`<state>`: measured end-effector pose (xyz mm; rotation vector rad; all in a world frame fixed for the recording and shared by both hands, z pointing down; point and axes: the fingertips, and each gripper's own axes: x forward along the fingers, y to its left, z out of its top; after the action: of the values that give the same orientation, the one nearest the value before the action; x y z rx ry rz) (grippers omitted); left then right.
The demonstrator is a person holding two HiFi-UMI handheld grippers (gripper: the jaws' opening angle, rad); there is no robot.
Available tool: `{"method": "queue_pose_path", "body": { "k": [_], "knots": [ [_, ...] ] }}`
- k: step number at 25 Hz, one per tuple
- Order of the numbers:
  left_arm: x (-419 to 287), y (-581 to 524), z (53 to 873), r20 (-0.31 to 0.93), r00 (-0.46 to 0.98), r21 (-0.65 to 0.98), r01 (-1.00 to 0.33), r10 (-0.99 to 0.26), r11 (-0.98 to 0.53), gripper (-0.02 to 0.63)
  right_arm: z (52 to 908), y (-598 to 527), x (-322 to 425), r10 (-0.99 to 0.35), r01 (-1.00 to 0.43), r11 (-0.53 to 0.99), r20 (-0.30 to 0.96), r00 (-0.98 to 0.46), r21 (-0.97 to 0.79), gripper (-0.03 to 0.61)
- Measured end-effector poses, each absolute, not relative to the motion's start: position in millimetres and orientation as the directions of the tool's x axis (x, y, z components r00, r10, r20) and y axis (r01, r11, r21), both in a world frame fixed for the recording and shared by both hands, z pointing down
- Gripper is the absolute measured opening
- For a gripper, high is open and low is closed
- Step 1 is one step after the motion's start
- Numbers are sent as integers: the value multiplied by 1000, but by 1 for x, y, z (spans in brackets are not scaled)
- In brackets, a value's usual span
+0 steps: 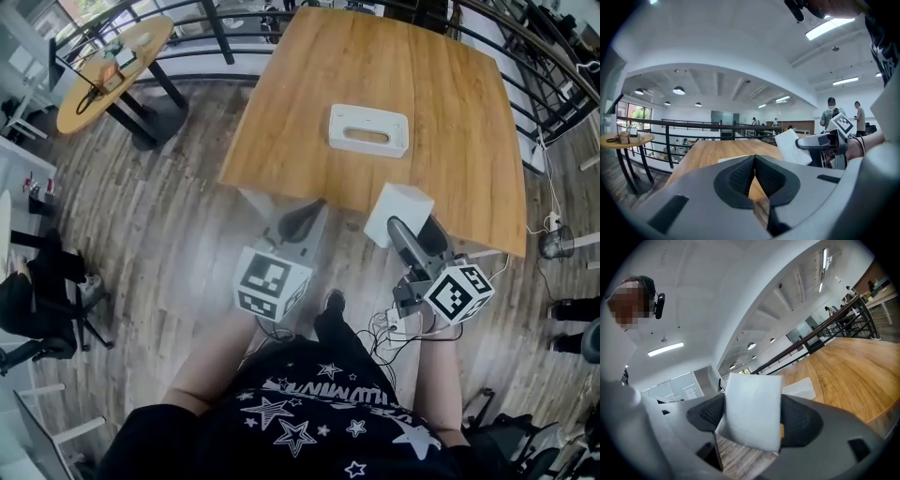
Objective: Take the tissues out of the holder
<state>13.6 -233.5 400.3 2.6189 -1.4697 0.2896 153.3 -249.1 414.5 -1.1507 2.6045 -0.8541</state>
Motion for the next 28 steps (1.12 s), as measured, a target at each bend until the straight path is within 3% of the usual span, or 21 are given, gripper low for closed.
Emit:
{"method": "queue_pose_path", "body": {
  "k": [28],
  "knots": [
    [-103, 27, 385, 162, 565, 36, -823, -809, -567, 11, 396, 22, 44, -801, -748, 491, 107, -589, -447, 370]
  ]
}}
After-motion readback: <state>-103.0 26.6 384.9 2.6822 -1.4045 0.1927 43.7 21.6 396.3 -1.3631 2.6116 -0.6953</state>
